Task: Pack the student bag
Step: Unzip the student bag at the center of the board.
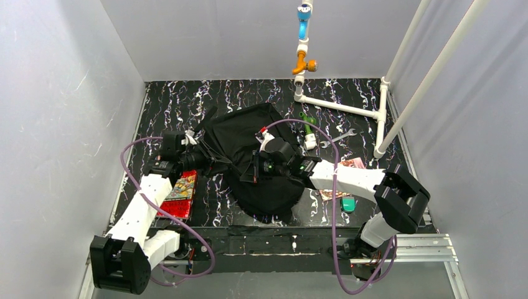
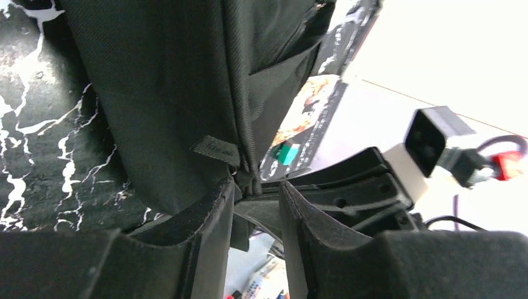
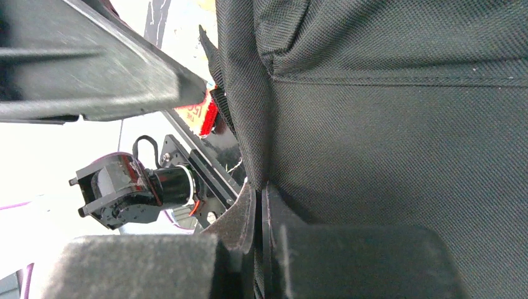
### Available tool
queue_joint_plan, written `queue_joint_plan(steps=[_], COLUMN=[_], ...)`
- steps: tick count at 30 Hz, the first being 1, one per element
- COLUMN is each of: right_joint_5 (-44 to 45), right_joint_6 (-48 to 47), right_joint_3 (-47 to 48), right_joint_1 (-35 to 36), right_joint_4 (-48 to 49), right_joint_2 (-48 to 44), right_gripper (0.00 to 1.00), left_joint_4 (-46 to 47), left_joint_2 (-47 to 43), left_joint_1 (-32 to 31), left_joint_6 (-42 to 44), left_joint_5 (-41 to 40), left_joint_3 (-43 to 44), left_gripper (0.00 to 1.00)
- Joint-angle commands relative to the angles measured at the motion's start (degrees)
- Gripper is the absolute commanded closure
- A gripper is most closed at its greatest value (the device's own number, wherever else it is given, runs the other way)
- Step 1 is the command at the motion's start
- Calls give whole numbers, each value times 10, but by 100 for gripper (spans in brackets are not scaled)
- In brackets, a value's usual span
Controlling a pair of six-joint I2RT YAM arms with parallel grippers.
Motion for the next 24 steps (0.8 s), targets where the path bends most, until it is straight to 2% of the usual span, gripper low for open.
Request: queue_joint_plan(steps=[1,6,12,21,24], right_joint_5=[-6,-4,-1,3,9], right_joint_6=[-14,-19,-24,-40,-48], right_joint_3=[39,36,37,49,52], right_joint_1=[2,2,3,9,12], right_joint_4=[21,17,13,-2,-11], right_joint_2=[5,4,5,9,11], right_gripper=[99,99,99,99,99], left_joint_4=[-56,-74,-77,-77,-73], left_joint_2=[9,13,34,54,60], left_joint_1=[-49,-76,-85,-94,-96], left_joint_6=[16,11,10,13,12], left_joint_5=[-68,-117,-126,-139,-139], left_joint_3=[32,44,48,62,63], left_gripper=[69,69,78,82,80])
